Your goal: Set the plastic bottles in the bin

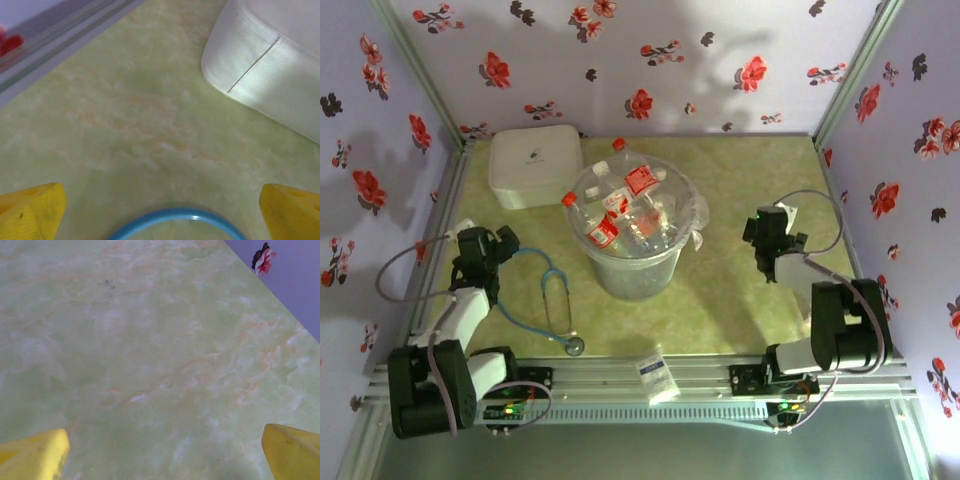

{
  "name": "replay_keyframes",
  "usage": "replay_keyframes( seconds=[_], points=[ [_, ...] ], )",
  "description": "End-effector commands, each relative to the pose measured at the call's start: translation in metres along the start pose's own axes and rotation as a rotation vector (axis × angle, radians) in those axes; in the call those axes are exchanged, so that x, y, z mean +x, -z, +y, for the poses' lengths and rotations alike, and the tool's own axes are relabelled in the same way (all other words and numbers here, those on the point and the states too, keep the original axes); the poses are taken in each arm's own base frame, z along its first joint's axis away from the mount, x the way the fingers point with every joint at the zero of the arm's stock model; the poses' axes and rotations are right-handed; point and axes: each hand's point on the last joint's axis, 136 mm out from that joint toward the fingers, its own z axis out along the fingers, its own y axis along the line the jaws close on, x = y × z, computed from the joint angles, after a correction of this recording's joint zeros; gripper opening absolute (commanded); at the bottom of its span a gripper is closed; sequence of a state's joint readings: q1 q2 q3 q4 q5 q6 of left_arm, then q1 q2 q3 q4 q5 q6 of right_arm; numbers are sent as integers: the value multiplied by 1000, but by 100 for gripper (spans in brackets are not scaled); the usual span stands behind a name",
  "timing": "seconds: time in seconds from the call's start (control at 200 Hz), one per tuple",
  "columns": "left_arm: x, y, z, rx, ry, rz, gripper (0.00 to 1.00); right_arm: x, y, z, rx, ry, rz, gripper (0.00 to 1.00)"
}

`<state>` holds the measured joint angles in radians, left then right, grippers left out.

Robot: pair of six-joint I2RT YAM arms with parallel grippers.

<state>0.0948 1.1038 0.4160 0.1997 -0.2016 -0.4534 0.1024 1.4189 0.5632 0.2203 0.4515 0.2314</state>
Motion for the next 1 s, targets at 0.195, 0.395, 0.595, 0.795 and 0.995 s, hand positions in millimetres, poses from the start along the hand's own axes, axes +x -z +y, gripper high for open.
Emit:
replay_keyframes(
  seconds=[0.195,0.395,0.595,0.795,0.995],
  points=[
    [-19,-37,-21,71,-176,-132,100,-41,-5,1,15,-1,-214,99],
    [-24,-48,-30,90,-258,-168,100,-37,-5,2,-16,-26,-294,99],
    [-2,-50,-65,167,-438,-244,100,-32,-3,8,-75,-12,-306,99],
    [2,-50,-63,148,-439,-217,100,-23,-8,3,-79,-48,-297,99],
    [1,-50,-63,147,-437,-221,100,-25,-9,1,-78,-58,-326,99]
  ],
)
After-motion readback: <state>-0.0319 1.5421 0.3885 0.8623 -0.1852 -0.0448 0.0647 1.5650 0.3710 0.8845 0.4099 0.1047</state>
